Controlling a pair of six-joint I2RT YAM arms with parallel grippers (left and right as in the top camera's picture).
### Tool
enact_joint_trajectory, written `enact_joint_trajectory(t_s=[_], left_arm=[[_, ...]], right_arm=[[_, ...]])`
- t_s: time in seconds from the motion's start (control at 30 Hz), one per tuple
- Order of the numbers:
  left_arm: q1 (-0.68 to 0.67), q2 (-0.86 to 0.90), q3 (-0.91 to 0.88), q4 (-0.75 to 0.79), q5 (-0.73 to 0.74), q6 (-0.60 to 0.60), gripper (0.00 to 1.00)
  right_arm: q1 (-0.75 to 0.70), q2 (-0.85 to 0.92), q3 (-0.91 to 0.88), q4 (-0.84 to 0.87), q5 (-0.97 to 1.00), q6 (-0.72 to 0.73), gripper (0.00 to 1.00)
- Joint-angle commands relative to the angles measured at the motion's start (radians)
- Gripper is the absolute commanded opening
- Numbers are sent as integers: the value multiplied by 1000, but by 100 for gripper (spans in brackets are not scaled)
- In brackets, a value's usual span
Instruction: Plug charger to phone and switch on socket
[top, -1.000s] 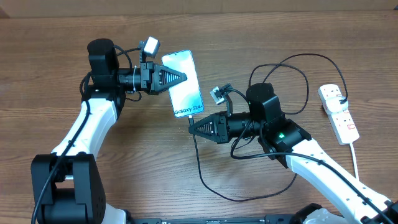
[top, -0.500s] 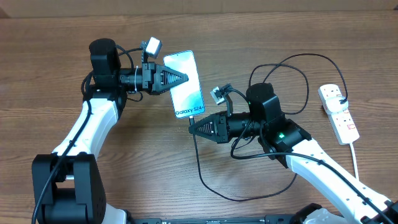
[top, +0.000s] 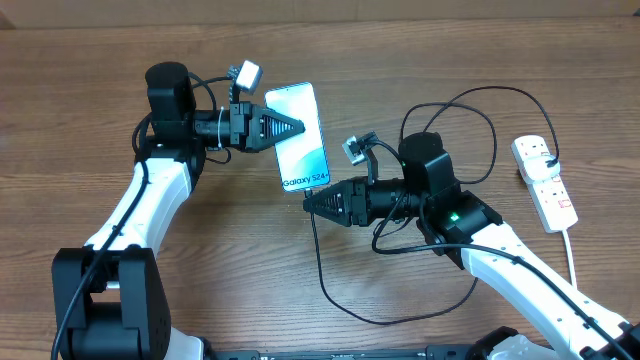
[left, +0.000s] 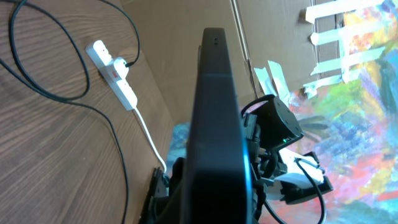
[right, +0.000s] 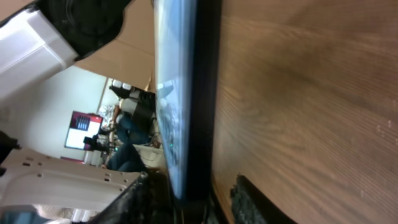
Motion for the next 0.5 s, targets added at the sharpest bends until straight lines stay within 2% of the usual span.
enact_joint_trajectory(t_s=[0.0, 0.13, 0.2, 0.33, 0.47], left_arm=[[-7, -3, 10, 3, 31, 75, 4], [-7, -3, 10, 0, 5, 111, 4], [-7, -3, 10, -12, -32, 154, 4], [-7, -3, 10, -103, -98, 213, 4], [-7, -3, 10, -251, -162, 303, 4]], right_arm=[[-3, -5, 9, -26, 9, -13, 45], [-3, -5, 9, -80, 9, -123, 49], [-3, -5, 9, -123, 10, -229, 56], [-3, -8, 14, -131, 9, -271, 63], [-40, -37, 32, -142, 21, -286, 65]])
